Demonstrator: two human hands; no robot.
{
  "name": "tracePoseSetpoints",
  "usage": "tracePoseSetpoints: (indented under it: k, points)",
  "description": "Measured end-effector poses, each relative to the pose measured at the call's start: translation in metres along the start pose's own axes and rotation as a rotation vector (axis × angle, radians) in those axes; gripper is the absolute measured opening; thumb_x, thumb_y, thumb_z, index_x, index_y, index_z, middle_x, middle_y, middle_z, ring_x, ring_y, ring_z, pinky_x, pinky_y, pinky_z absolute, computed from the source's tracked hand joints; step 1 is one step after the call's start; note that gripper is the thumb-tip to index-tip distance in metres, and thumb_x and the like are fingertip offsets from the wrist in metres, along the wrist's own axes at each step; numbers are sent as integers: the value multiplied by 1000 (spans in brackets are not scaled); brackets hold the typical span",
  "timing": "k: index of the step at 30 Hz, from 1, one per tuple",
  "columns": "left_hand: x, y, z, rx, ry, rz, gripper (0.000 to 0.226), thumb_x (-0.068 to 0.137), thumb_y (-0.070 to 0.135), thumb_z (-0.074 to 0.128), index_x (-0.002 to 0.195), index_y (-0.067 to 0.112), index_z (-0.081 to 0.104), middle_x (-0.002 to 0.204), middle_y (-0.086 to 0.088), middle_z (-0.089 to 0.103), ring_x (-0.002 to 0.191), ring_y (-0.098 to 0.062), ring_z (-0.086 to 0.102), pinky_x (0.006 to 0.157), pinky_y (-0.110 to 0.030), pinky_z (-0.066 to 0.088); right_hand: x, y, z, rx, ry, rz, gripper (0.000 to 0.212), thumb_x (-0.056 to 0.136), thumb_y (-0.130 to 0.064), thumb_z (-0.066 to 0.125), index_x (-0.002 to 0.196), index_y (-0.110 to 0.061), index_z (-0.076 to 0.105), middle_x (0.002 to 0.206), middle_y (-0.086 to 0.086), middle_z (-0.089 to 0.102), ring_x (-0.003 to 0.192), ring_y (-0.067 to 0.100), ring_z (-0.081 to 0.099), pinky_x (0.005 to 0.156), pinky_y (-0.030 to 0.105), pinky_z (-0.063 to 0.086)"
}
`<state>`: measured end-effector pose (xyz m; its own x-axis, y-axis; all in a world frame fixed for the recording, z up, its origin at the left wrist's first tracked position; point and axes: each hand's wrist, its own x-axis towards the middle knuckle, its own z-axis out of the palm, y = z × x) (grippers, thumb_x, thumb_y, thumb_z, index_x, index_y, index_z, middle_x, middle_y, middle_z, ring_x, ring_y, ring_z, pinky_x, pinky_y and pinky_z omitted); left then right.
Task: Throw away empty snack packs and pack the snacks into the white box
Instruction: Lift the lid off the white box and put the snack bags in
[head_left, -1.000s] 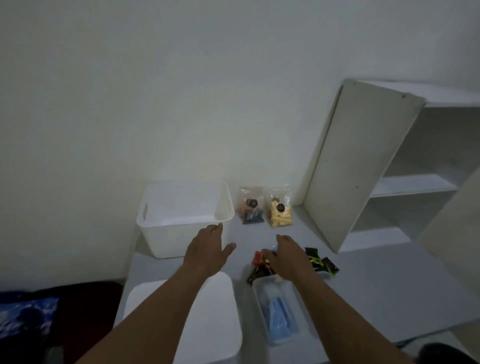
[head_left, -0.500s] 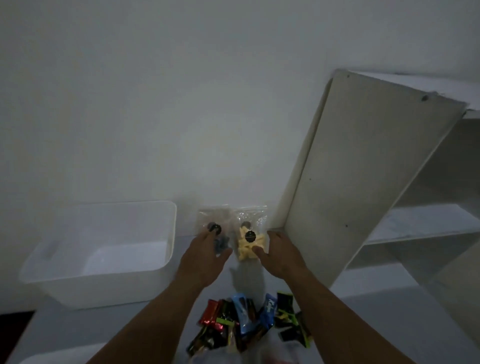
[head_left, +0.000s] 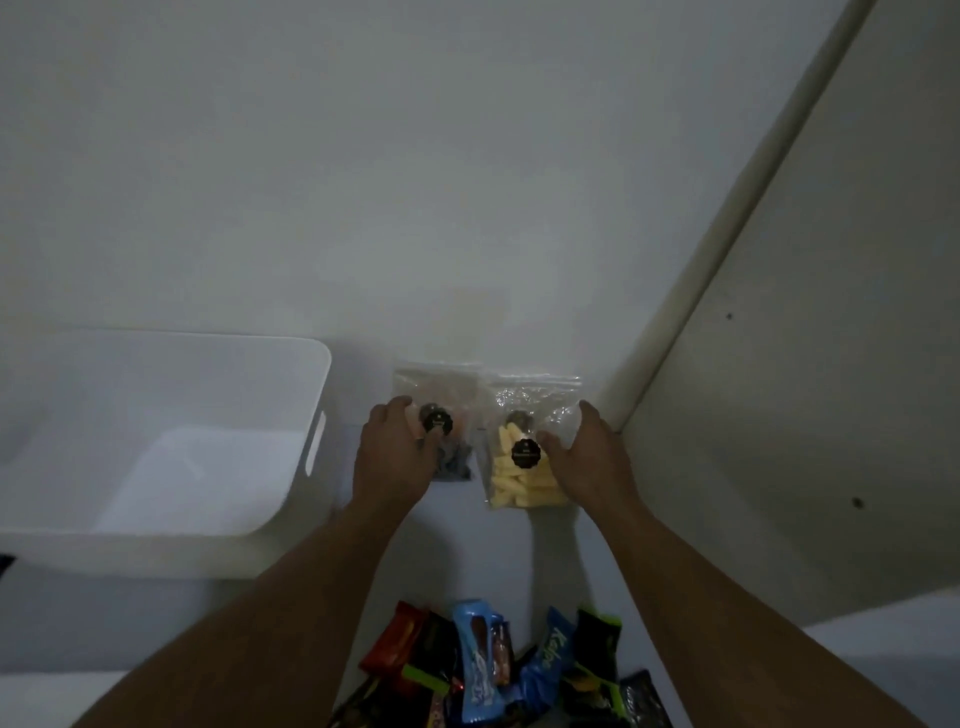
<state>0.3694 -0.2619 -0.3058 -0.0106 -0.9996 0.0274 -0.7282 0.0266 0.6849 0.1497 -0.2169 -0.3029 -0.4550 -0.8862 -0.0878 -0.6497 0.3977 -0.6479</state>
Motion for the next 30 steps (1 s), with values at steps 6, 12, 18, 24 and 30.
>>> tracePoseSetpoints:
  k: [6, 12, 18, 24, 30]
  points:
    - [21, -3, 18, -97, 127, -79, 52, 87, 29, 69, 131, 15, 47, 127, -11, 54, 114, -29, 56, 92, -37, 46, 17, 10, 14, 246, 84, 58, 65, 87, -31, 72, 142, -16, 42, 119, 10, 63, 104, 24, 61, 83, 23, 38]
    - [34, -3, 20, -203, 223, -125, 48, 83, 28, 74, 123, 19, 48, 113, -5, 62, 102, -25, 59, 84, -35, 46, 33, 18, 21, 434, 77, 126, 24, 80, -11, 76, 98, -20, 63, 74, -3, 61, 76, 18, 62, 80, 35, 54]
    - [38, -5, 18, -241, 225, -123, 19, 86, 7, 56, 98, 21, 60, 80, 3, 65, 78, -19, 62, 58, -16, 38, 32, 18, 18, 538, 85, 177, 8, 75, -8, 70, 78, -13, 66, 74, -2, 66, 68, 14, 59, 65, 27, 47]
    - [36, 0, 8, -435, 58, -202, 7, 78, 3, 67, 82, 9, 67, 75, -2, 69, 74, -18, 64, 63, -24, 45, 27, 11, 12, 686, 14, 171, 19, 77, -2, 66, 88, -18, 67, 83, 3, 68, 71, 18, 61, 67, 31, 48]
    - [30, 11, -4, -620, -128, -175, 10, 82, -1, 71, 88, 8, 73, 82, -7, 70, 74, -15, 64, 58, -16, 49, 14, 10, -2, 778, -134, 155, 19, 83, 0, 65, 77, -15, 73, 84, -2, 73, 82, 15, 65, 73, 32, 52]
